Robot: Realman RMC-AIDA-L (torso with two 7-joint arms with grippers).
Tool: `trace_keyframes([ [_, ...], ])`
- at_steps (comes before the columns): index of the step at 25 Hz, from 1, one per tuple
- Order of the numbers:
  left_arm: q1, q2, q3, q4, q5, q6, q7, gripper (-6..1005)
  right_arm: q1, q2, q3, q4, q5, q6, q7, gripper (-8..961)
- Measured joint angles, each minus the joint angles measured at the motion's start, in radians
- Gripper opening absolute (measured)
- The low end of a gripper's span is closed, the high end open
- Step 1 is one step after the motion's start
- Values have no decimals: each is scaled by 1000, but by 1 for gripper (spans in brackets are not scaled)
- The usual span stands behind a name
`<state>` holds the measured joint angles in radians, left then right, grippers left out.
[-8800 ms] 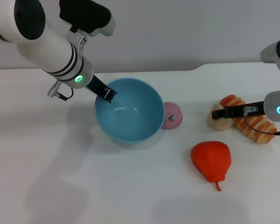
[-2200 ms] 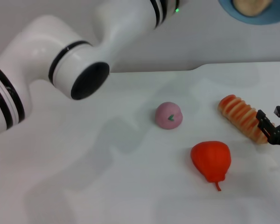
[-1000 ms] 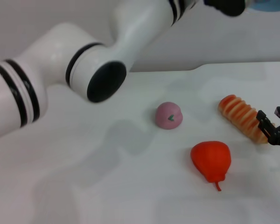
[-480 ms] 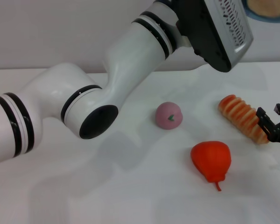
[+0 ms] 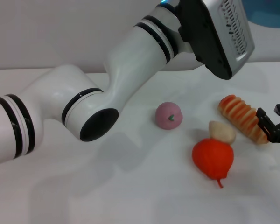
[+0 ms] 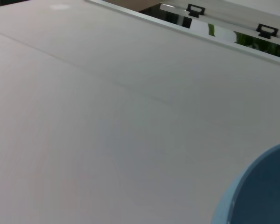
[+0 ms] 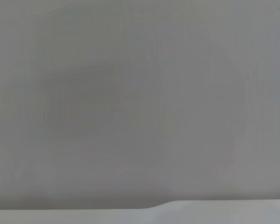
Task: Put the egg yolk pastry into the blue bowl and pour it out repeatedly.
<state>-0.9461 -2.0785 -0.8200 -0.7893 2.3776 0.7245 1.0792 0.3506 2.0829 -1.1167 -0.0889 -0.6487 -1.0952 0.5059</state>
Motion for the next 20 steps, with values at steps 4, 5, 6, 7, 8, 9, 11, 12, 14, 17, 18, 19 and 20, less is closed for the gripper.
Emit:
trace_keyframes([
  [4,-8,0,-25,-21,-47,-92,0,0,-1,0,0,0,0,-1,0,469],
  [5,-12,0,-46,-31,-71,-133,1,0,-2,0,0,0,1,-2,0,469],
  [6,-16,0,-68,-38,-95,-177,1,0,-4,0,0,0,1,-3,0,468],
  [7,-23,0,-115,-51,-126,-260,1,0,-4,0,0,0,1,-5,0,468],
  [8,-28,0,-154,-58,-145,-329,1,0,-6,0,0,0,1,-5,0,468],
  [9,-33,0,-203,-63,-158,-401,0,0,-6,0,0,0,1,-6,0,468],
  [11,-40,0,-292,-67,-181,-536,-5,-1,-7,0,0,0,1,-7,2,467],
  [12,-42,0,-333,-68,-196,-600,-7,-1,-7,0,-1,0,1,-8,7,467],
  [14,-44,2,-405,-68,-226,-711,-10,-1,-7,-1,-5,1,-2,-9,21,467],
  [17,-40,5,-538,-62,-265,-860,-32,-1,-7,-4,-10,1,-5,-10,43,466],
  [18,-38,8,-591,-51,-268,-912,-57,-1,-8,-5,-8,1,-5,-10,46,466],
  [19,-38,9,-614,-44,-267,-935,-70,-1,-10,-5,-6,1,-6,-10,46,466],
  [20,-39,13,-658,-31,-260,-987,-95,-1,-12,-6,-4,1,-6,-11,46,466],
])
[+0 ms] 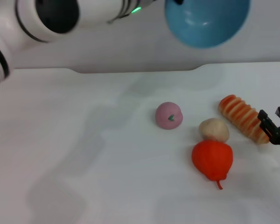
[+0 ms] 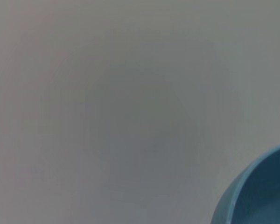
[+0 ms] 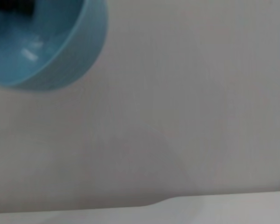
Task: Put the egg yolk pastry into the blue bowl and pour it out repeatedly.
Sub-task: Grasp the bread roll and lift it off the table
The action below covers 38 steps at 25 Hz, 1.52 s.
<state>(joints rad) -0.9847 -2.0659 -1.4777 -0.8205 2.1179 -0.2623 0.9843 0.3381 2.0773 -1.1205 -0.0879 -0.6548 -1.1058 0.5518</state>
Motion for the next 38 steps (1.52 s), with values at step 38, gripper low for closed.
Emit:
trace_keyframes([
  [38,29,7,-316,148,456,-556,-470,-1,102,-114,249,-854,-1411,-78,1891,458],
])
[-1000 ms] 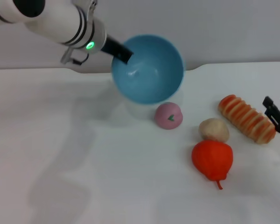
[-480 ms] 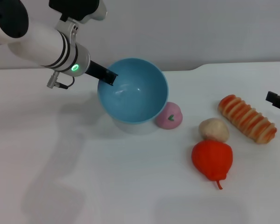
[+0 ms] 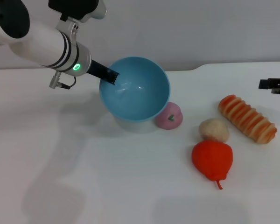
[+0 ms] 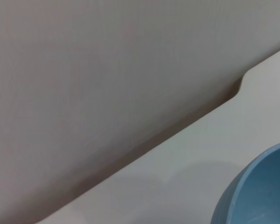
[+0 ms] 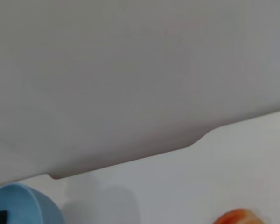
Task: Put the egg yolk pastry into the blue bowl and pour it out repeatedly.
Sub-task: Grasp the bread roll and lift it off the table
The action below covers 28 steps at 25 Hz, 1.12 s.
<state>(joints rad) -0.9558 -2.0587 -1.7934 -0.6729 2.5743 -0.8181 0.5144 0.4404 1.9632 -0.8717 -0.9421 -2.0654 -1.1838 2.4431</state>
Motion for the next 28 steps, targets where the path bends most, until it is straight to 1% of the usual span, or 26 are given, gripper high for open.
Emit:
trace_keyframes([
  [2,-1,-1,4,1,0,0,-20,-1,47,-8,-2,34,-61,-2,68,457],
  [5,-1,-1,6,6,0,0,-33,-1,111,-9,-1,88,-157,-20,103,457],
  [8,-1,-2,6,9,0,0,-41,-1,171,-8,3,150,-220,-40,115,456],
  [9,-1,-3,6,9,0,0,-42,0,171,-8,3,150,-220,-40,115,456],
  [13,-2,-5,6,9,0,3,-43,0,188,7,1,173,-232,-28,115,455],
  [15,-3,-5,6,9,0,7,-43,0,190,11,1,188,-233,-16,113,455],
  [19,0,-4,6,9,1,11,-43,0,202,20,-1,244,-234,18,108,454],
  [23,15,-4,6,-2,2,31,-44,-1,224,24,-5,327,-236,79,97,453],
  [25,16,-4,6,-3,2,34,-44,-1,227,24,-5,332,-236,85,96,453],
  [28,11,-4,6,2,3,37,-44,-1,233,41,-6,335,-234,120,80,452],
])
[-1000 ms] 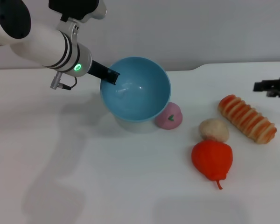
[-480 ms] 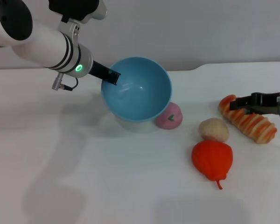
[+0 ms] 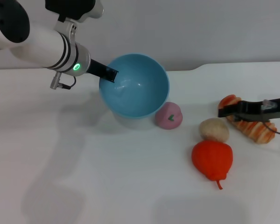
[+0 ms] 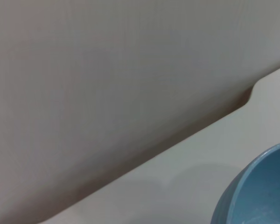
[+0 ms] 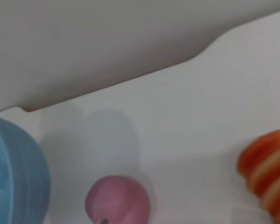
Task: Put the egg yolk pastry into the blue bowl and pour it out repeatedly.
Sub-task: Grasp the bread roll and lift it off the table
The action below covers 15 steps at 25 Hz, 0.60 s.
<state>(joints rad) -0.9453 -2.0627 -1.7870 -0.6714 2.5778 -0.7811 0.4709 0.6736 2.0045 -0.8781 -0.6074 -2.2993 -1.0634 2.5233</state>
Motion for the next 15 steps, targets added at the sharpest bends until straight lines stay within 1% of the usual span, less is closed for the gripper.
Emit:
trace_keyframes([
  [2,-2,0,0,1,3,7,1,-1,4,18,-1,1,5,32,-24,452],
  [5,-4,-1,2,2,4,13,1,0,21,33,-1,18,7,51,-36,451],
  [10,-4,0,3,0,2,11,1,0,62,27,0,98,7,69,-36,450],
  [15,-6,1,3,4,1,12,1,-1,66,25,-1,109,3,47,-23,449],
])
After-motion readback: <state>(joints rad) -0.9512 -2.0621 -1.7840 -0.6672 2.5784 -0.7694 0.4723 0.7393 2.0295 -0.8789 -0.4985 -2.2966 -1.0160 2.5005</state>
